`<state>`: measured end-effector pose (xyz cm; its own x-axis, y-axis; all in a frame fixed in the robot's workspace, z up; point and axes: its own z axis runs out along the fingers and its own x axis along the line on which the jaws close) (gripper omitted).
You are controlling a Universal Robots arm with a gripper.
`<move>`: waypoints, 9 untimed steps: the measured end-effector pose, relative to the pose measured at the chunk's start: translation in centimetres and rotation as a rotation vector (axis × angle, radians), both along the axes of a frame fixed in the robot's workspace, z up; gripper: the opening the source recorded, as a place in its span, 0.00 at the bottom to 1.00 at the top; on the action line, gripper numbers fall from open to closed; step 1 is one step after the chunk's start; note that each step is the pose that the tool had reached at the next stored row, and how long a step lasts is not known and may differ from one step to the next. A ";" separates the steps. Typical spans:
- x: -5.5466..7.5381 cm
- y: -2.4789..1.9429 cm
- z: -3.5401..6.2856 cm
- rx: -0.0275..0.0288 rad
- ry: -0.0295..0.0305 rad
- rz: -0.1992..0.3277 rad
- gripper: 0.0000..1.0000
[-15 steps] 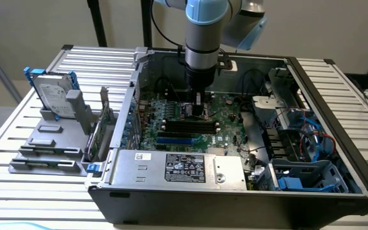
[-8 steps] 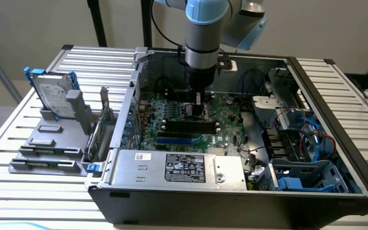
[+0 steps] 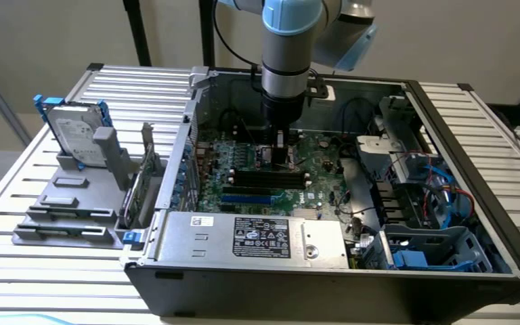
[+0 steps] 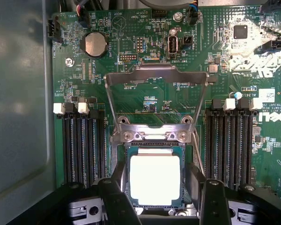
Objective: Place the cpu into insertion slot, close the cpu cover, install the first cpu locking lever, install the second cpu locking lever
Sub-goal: 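Place the cpu into insertion slot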
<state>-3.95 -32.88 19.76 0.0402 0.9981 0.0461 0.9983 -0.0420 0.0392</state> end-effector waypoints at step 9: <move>0.0 0.00 1.05 0.0002 0.0095 0.000 0.62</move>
<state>-3.95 -32.88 20.80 0.0409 0.9981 0.0459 0.9987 -0.0423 0.0297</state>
